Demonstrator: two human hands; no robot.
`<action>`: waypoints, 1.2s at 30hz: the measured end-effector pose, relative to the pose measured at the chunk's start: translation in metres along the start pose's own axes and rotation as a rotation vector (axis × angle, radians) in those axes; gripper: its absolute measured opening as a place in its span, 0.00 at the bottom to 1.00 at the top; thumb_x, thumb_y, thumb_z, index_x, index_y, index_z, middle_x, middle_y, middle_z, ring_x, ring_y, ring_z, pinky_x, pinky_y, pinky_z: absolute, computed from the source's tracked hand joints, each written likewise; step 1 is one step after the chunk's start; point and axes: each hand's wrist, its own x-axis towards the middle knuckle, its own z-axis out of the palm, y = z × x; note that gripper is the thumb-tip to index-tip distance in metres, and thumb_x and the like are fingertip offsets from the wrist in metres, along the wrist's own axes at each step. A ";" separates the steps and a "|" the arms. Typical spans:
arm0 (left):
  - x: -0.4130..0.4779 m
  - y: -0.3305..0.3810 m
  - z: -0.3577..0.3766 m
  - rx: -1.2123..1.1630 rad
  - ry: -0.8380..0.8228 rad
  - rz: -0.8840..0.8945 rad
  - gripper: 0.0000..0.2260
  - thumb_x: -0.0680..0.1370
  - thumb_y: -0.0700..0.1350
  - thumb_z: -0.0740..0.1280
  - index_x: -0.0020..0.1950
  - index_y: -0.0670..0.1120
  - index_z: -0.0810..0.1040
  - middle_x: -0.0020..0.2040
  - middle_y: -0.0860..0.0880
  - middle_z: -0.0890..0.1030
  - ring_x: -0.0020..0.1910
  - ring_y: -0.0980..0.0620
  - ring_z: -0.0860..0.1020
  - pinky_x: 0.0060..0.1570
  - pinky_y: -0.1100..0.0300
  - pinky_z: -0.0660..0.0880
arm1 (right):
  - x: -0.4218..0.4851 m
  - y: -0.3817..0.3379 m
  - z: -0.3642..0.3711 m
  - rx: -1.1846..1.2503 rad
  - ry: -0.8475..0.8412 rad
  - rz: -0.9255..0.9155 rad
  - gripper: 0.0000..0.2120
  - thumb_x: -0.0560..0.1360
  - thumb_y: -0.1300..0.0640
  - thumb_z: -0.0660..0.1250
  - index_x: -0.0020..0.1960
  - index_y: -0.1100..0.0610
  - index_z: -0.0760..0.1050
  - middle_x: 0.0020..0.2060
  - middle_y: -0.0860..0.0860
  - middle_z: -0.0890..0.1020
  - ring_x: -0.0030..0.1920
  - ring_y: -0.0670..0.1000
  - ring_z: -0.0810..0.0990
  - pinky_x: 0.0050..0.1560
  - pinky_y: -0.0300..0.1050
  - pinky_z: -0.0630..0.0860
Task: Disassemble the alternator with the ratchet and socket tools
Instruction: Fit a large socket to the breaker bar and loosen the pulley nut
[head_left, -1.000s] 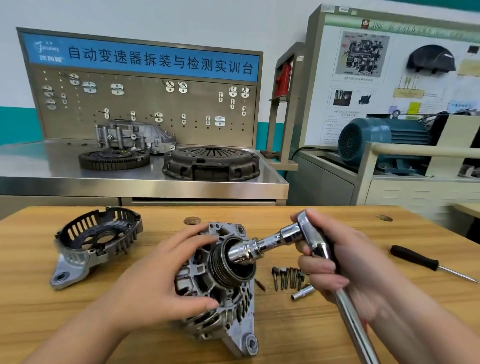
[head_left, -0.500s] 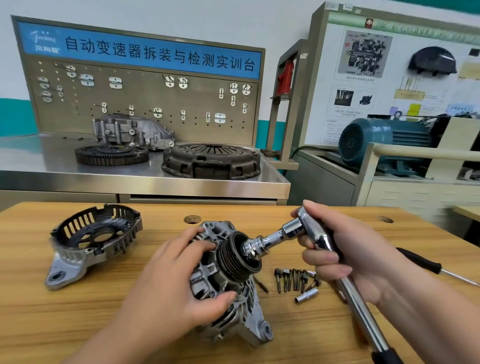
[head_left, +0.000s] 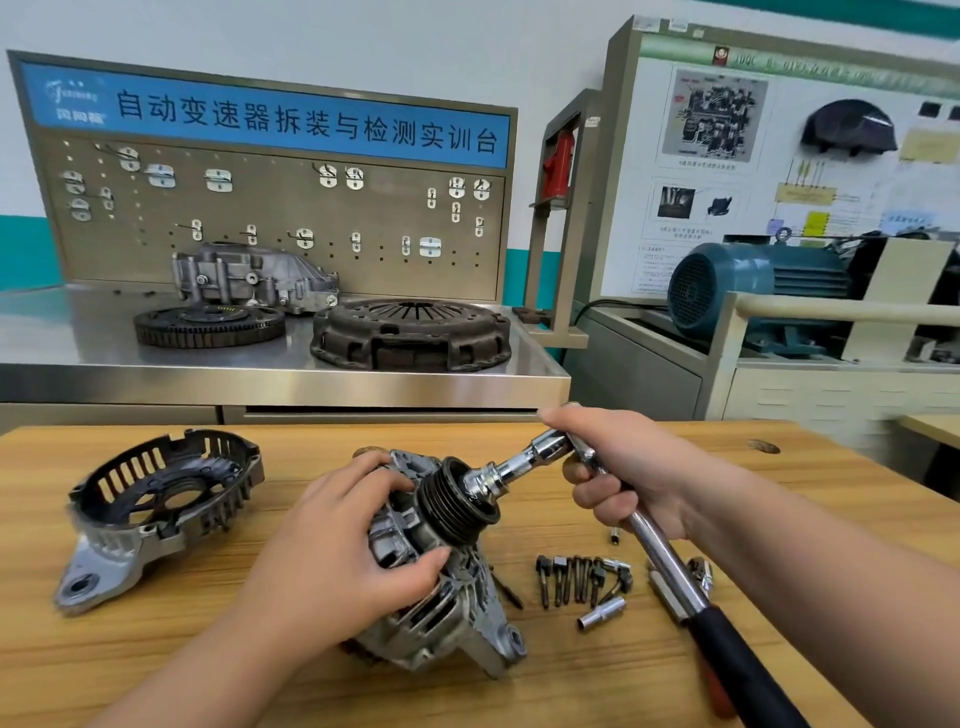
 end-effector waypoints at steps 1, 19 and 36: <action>0.000 0.000 -0.001 0.003 -0.026 -0.010 0.33 0.59 0.75 0.54 0.60 0.64 0.67 0.59 0.76 0.53 0.62 0.67 0.58 0.64 0.63 0.61 | 0.002 0.000 -0.001 -0.074 -0.004 -0.021 0.13 0.77 0.50 0.67 0.48 0.56 0.66 0.27 0.50 0.65 0.22 0.44 0.59 0.17 0.33 0.55; 0.075 0.058 0.024 -0.185 -0.186 -0.005 0.14 0.73 0.65 0.63 0.42 0.55 0.74 0.37 0.56 0.82 0.36 0.58 0.79 0.38 0.58 0.74 | 0.022 -0.017 0.011 -0.501 0.079 -0.333 0.24 0.75 0.32 0.58 0.32 0.50 0.72 0.23 0.49 0.66 0.21 0.47 0.59 0.22 0.36 0.56; 0.072 0.062 0.033 0.024 -0.048 0.029 0.20 0.78 0.62 0.58 0.33 0.51 0.64 0.31 0.54 0.73 0.35 0.53 0.72 0.33 0.58 0.67 | -0.016 -0.035 0.000 -0.736 0.136 0.000 0.41 0.69 0.24 0.45 0.69 0.51 0.67 0.32 0.59 0.84 0.30 0.53 0.85 0.28 0.41 0.78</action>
